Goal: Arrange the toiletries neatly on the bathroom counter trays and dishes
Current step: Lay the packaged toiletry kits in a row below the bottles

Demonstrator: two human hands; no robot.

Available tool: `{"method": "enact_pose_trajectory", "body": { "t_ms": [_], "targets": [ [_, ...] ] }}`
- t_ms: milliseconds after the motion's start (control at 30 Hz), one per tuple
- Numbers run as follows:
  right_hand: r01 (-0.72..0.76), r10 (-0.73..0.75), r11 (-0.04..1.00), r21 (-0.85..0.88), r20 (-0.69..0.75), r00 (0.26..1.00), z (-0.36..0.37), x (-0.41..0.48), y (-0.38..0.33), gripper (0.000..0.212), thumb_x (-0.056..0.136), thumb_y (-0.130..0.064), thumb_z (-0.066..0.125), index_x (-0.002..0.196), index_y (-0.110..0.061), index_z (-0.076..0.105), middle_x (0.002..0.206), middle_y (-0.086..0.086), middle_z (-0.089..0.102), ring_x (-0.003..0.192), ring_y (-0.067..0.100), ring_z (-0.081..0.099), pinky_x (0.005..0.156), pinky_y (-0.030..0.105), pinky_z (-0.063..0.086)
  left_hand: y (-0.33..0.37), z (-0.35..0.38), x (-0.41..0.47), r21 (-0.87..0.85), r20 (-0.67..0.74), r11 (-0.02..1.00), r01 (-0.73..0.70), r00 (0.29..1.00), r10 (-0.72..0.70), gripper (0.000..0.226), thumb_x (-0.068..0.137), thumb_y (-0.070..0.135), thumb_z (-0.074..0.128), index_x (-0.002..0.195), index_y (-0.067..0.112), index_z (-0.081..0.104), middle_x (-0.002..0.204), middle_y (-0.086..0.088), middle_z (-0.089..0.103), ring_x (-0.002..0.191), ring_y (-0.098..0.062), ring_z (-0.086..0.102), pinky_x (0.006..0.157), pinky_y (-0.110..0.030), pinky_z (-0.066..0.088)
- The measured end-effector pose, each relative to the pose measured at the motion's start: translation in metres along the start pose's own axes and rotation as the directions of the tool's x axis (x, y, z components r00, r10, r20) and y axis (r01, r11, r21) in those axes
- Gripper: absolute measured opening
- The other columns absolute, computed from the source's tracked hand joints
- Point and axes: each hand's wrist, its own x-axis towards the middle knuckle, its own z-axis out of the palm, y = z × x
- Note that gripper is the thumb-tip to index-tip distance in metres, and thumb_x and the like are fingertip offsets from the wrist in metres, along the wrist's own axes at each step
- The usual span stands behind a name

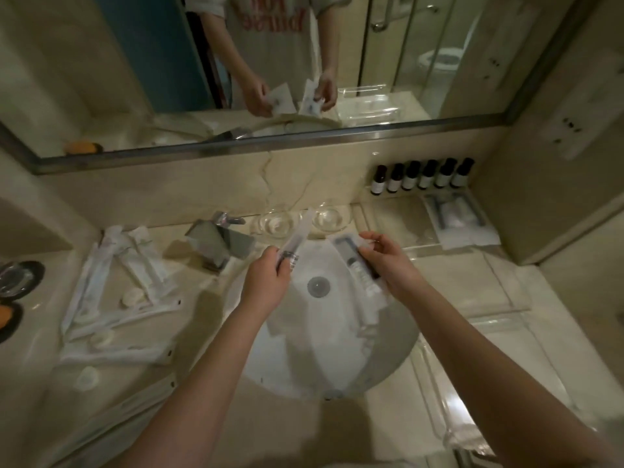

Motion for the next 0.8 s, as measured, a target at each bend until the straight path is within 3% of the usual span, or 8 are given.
{"method": "enact_pose_trajectory", "body": {
  "t_ms": [100,233,367,433,533,667,800],
  "targets": [
    [-0.001,-0.004,0.999,-0.044,-0.118,0.993,-0.040,0.021,0.000,0.022,0.092,-0.009,0.055,0.113,-0.014,0.052,0.076,0.002,0.052,0.064,0.013,0.053,0.052,0.015,0.047,0.020,0.017,0.011,-0.003,0.040,1.000,-0.024,0.999,0.024,0.018,0.095,0.019,0.047,0.097,0.001,0.051,0.090,-0.016,0.058,0.084,-0.028,0.055,0.066,-0.031,0.036],
    [-0.002,-0.035,0.987,-0.159,-0.234,0.972,-0.084,0.056,0.000,0.028,0.092,-0.013,0.055,0.119,-0.011,0.051,0.083,0.006,0.056,0.071,0.016,0.054,0.057,0.017,0.046,0.046,0.036,0.026,0.027,0.065,0.998,-0.064,0.996,0.062,0.014,0.095,0.019,0.046,0.086,0.008,0.044,0.080,-0.008,0.051,0.076,-0.026,0.050,0.062,-0.031,0.033],
    [-0.029,-0.061,0.950,-0.311,-0.276,0.959,-0.107,0.095,-0.006,0.032,0.092,-0.025,0.056,0.121,-0.014,0.049,0.104,0.012,0.056,0.090,0.026,0.057,0.074,0.037,0.050,0.061,0.049,0.044,0.056,0.093,0.996,-0.066,0.994,0.061,0.014,0.095,0.021,0.046,0.086,0.010,0.043,0.073,-0.004,0.050,0.072,-0.025,0.049,0.061,-0.032,0.035],
    [-0.016,-0.092,0.923,-0.385,-0.259,0.961,-0.111,0.113,-0.009,0.034,0.092,-0.026,0.056,0.123,-0.014,0.049,0.102,0.007,0.055,0.091,0.026,0.056,0.075,0.036,0.048,0.065,0.055,0.054,0.060,0.098,0.996,-0.071,0.993,0.065,0.013,0.095,0.020,0.046,0.086,0.011,0.043,0.074,-0.005,0.051,0.072,-0.026,0.050,0.061,-0.032,0.036],
    [-0.028,-0.125,0.840,-0.541,-0.244,0.962,-0.115,0.131,-0.011,0.038,0.091,-0.020,0.057,0.127,-0.014,0.048,0.100,0.008,0.059,0.091,0.027,0.057,0.072,0.031,0.042,0.068,0.061,0.065,0.084,0.093,0.994,-0.071,0.994,0.063,0.012,0.095,0.019,0.047,0.090,0.009,0.048,0.077,-0.008,0.053,0.071,-0.025,0.050,0.061,-0.031,0.035],
    [-0.031,-0.162,0.710,-0.704,-0.206,0.965,-0.121,0.141,-0.010,0.052,0.086,-0.022,0.064,0.132,-0.011,0.044,0.121,0.016,0.060,0.110,0.033,0.056,0.089,0.040,0.046,0.069,0.071,0.074,0.103,0.102,0.991,-0.081,0.992,0.070,0.012,0.094,0.019,0.047,0.087,0.010,0.046,0.074,-0.004,0.051,0.072,-0.025,0.050,0.063,-0.031,0.036],
    [0.097,-0.346,0.524,-0.846,-0.108,0.932,-0.129,0.131,-0.005,0.046,0.087,-0.018,0.059,0.131,-0.006,0.047,0.128,0.017,0.053,0.113,0.034,0.052,0.090,0.040,0.045,0.070,0.079,0.076,0.085,0.120,0.992,-0.091,0.990,0.081,0.010,0.094,0.018,0.049,0.091,0.009,0.049,0.078,-0.008,0.053,0.074,-0.026,0.051,0.065,-0.031,0.038]
  ]
}}
